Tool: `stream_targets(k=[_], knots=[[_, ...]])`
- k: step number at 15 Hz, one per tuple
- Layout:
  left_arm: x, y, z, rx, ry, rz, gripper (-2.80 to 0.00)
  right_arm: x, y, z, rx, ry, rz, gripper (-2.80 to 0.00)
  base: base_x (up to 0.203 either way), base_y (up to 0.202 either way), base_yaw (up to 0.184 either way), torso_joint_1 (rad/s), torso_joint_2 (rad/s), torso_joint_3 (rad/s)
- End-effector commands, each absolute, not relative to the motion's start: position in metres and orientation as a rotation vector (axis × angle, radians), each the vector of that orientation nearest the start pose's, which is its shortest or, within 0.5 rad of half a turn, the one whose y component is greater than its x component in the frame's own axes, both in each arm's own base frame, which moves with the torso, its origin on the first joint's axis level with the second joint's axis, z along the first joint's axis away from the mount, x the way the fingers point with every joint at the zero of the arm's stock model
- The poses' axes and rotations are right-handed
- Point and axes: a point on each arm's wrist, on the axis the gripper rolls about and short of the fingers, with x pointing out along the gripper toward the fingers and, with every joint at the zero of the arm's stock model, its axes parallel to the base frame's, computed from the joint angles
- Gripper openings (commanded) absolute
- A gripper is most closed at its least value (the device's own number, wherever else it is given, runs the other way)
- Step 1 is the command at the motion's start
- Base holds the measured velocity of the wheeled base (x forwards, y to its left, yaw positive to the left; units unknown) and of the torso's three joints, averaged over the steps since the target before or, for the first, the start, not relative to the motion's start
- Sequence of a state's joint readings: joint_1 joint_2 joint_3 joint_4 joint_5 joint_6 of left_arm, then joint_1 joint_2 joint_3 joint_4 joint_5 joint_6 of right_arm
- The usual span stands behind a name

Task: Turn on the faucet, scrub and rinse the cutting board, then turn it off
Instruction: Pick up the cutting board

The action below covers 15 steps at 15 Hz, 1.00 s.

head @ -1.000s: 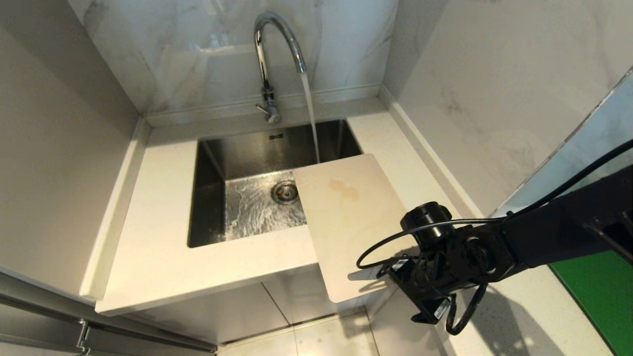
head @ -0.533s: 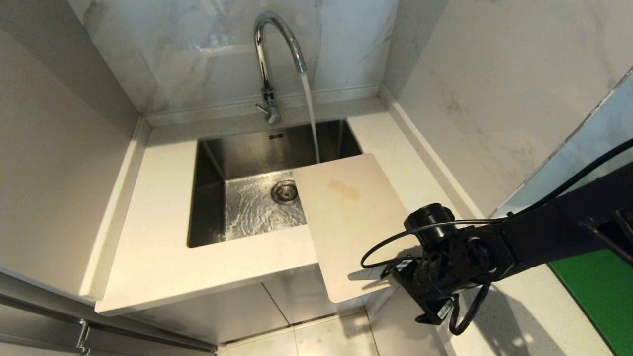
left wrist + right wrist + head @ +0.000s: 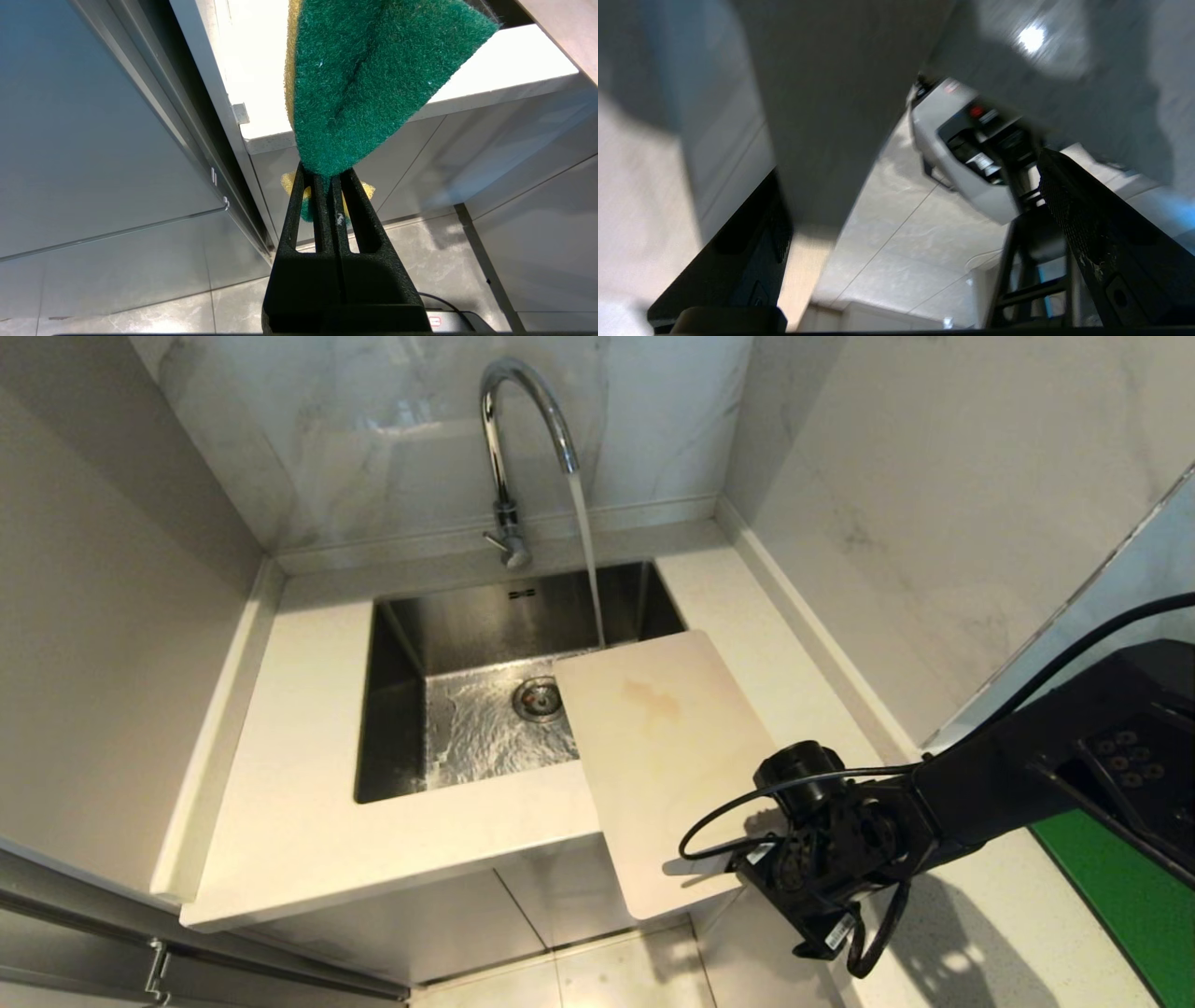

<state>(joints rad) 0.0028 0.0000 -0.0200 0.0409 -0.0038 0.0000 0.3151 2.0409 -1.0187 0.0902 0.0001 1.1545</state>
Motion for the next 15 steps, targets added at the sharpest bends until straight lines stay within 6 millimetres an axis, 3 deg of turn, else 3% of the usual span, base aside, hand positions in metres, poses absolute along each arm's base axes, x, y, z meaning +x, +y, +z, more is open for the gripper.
stream_targets(k=[1, 5, 6, 7, 11, 15], knots=[[-0.024, 0.0, 0.077, 0.0, 0.023, 0.0, -2.8, 0.323, 0.102, 0.053, 0.84, 1.141, -0.405, 0.0, 0.0, 0.0, 0.0, 0.0, 0.0, 0.0], [-0.024, 0.0, 0.077, 0.0, 0.022, 0.0, -2.8, 0.329, 0.105, 0.043, 0.821, 1.143, -0.393, 0.0, 0.0, 0.0, 0.0, 0.0, 0.0, 0.0], [-0.024, 0.0, 0.077, 0.0, 0.023, 0.0, -2.8, 0.33, 0.105, 0.044, 0.812, 1.139, -0.383, -1.62, 0.0, 0.0, 0.0, 0.0, 0.0, 0.0], [-0.024, 0.0, 0.077, 0.0, 0.023, 0.0, -2.8, 0.33, 0.105, 0.045, 0.81, 1.137, -0.38, -2.8, 0.0, 0.0, 0.0, 0.0, 0.0, 0.0], [-0.024, 0.0, 0.077, 0.0, 0.023, 0.0, -2.8, 0.327, 0.105, 0.062, 0.834, 1.106, -0.339, -2.8, 0.0, 0.0, 0.0, 0.0, 0.0, 0.0], [-0.024, 0.0, 0.077, 0.0, 0.023, -0.002, -2.8, 0.318, 0.102, 0.103, 0.874, 1.017, -0.266, -2.8, 0.0, 0.0, 0.0, 0.0, 0.0, 0.0]])
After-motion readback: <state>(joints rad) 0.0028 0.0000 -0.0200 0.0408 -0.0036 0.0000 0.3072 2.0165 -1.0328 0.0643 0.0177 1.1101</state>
